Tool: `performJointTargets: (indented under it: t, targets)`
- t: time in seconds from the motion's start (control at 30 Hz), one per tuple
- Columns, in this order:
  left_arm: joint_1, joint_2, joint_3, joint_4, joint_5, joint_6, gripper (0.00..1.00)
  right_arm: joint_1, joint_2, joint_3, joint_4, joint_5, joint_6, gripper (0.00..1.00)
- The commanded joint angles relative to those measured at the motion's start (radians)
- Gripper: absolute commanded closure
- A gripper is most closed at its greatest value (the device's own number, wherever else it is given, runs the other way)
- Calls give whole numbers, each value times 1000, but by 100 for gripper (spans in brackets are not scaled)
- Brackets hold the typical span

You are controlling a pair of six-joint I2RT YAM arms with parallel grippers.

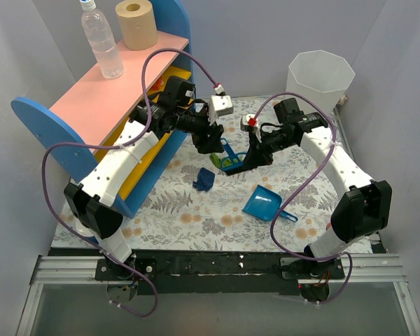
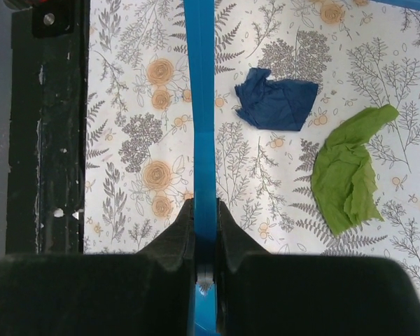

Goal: Sweep away the paper scraps from the table

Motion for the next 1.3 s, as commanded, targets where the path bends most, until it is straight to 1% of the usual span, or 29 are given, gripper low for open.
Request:
performJointTargets:
  t: [0.0, 0.13, 0.27, 0.57, 0.73, 1.03, 1.17, 1.27]
  targets:
    - [-4, 34, 72, -127, 90, 114, 46, 8, -7, 49, -35, 34, -40, 99]
    - [-6, 63, 84, -108, 117, 93, 48, 14, -14, 50, -29, 31, -27, 99]
    - [-6, 76, 80, -69, 142, 62, 57, 24, -25, 39, -13, 31, -11, 99]
    - [-6, 105, 83, -49, 185, 25, 63, 30, -24, 55, 31, 12, 51, 99]
    - [-6, 108, 83, -54, 191, 19, 69, 31, -19, 69, 60, -8, 94, 99]
    - [-6, 128, 94, -55, 192, 7, 68, 31, -24, 70, 79, -12, 115, 99]
    - [-6, 136, 97, -58, 191, 2, 71, 31, -28, 61, 82, -11, 114, 99]
    - [-4, 145, 97, -66, 177, 8, 69, 31, -36, 58, 85, -9, 111, 99]
